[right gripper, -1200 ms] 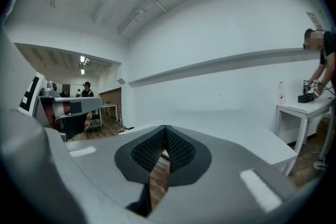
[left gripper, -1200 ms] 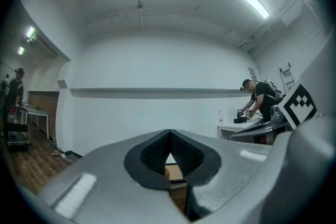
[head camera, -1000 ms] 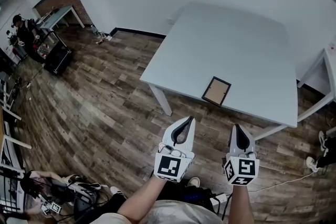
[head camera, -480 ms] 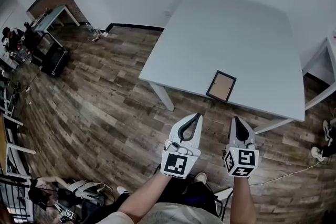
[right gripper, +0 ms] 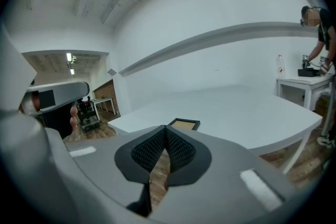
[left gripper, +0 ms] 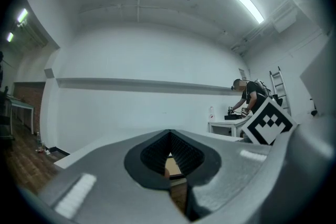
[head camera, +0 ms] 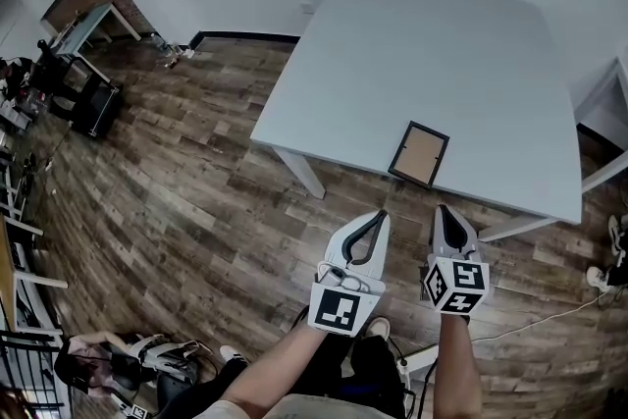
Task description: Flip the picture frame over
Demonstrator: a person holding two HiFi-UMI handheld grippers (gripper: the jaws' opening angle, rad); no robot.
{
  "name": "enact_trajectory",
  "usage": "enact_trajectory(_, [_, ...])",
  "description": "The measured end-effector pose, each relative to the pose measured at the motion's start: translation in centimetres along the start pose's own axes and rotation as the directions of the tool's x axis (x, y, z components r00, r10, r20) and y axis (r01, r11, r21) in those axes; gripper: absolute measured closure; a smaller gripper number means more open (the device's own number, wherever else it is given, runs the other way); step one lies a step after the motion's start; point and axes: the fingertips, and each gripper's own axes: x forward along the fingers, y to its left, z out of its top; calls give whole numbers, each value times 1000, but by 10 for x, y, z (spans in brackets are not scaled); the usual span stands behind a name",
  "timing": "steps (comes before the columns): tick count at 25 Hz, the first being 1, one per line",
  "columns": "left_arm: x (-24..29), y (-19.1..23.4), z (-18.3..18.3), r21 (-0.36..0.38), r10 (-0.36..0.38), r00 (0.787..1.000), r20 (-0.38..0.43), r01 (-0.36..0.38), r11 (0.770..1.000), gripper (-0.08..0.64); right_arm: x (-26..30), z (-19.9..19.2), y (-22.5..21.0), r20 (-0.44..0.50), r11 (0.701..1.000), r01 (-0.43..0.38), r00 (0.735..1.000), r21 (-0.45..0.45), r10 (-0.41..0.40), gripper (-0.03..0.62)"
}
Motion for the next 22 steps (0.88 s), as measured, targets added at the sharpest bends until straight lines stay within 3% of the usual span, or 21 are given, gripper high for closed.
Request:
enact_trajectory(4, [6,0,-11,-30,3,1000,-7,-3,1000,558,20,-18,-6,-22,999,-14,1000,42,15,553])
enact_trajectory(8, [10,5,-17,-30,5,1000,-18,-5,1000,558,41,-33,-8,-39,974,-60,997,217,70,503])
enact_trajectory(10, [13,6,-21,-27,7,1000,-25,-7,1000,558,50,-39,-15,-30,932,-82,995,353,99,475])
enact_trajectory(14, [13,11,-27,-24,19,999,-37,-20,1000,558,66,-54,-28,-6,806,-101,992,583,128,428])
enact_trajectory(19, [11,18,-29,-24,26,999,-37,-27,999,558,76,-62,-35,46,667,-131,989,734,144,422])
enact_trajectory(22, [12,20,-32,-25,28,999,-37,-29,999,558,85,-68,-36,73,611,-152,986,777,151,419])
